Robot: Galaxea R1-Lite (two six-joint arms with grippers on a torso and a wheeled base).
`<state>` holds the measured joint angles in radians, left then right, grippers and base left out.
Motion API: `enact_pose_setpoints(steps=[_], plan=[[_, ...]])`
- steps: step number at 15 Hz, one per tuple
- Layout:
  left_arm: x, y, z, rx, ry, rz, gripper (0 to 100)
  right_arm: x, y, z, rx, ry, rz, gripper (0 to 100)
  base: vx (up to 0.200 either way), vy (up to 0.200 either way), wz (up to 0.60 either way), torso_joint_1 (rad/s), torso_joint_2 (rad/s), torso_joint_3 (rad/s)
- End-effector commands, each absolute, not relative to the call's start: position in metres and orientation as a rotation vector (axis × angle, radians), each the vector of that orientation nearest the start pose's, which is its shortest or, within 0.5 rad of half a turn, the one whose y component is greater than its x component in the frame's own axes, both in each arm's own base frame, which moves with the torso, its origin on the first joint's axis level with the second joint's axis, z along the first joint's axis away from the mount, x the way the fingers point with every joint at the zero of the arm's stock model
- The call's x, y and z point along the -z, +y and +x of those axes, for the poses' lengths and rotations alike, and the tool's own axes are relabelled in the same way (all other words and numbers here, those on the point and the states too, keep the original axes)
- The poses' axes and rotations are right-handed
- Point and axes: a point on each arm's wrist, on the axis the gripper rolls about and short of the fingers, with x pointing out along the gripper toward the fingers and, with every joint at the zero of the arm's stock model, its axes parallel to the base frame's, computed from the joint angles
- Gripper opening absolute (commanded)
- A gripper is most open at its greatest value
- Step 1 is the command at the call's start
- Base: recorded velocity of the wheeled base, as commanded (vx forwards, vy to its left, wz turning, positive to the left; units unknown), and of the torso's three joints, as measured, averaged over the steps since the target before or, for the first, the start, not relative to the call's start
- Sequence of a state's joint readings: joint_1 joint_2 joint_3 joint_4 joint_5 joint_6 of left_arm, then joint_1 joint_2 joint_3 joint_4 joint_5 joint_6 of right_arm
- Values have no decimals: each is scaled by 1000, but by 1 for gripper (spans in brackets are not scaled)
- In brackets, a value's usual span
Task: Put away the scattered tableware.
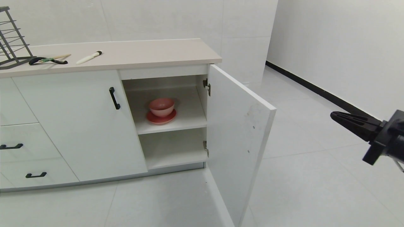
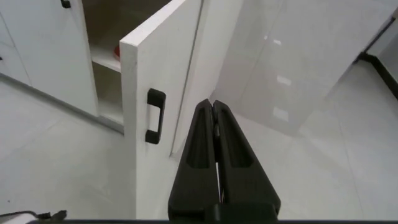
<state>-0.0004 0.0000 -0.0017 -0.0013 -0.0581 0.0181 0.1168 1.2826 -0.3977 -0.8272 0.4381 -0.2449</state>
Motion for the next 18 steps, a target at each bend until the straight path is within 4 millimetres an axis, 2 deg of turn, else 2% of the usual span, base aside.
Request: enact_pose_setpoints(steps=[1, 3, 6, 14, 16, 18], plan=[[-76, -1, -23, 58, -4, 17, 100, -164, 38, 219, -692, -23, -278, 0, 0, 0, 0, 0, 0, 0], [-76, -1, -23, 58, -3, 12, 100, -147, 44, 235, -832, -79, -307, 0, 0, 0, 0, 0, 0, 0], [-76, -1, -23, 58, -3, 8, 100, -133, 57, 253, -933, -100, -324, 0, 0, 0, 0, 0, 0, 0], [-76, -1, -23, 58, -3, 6, 100, -117, 77, 308, -965, -120, -345, 0, 0, 0, 0, 0, 0, 0], [-76, -1, -23, 58, -3, 6, 100, -117, 84, 312, -988, -140, -349, 0, 0, 0, 0, 0, 0, 0], [-76, -1, -23, 58, -3, 6, 100, -117, 94, 309, -1037, -154, -347, 0, 0, 0, 0, 0, 0, 0]])
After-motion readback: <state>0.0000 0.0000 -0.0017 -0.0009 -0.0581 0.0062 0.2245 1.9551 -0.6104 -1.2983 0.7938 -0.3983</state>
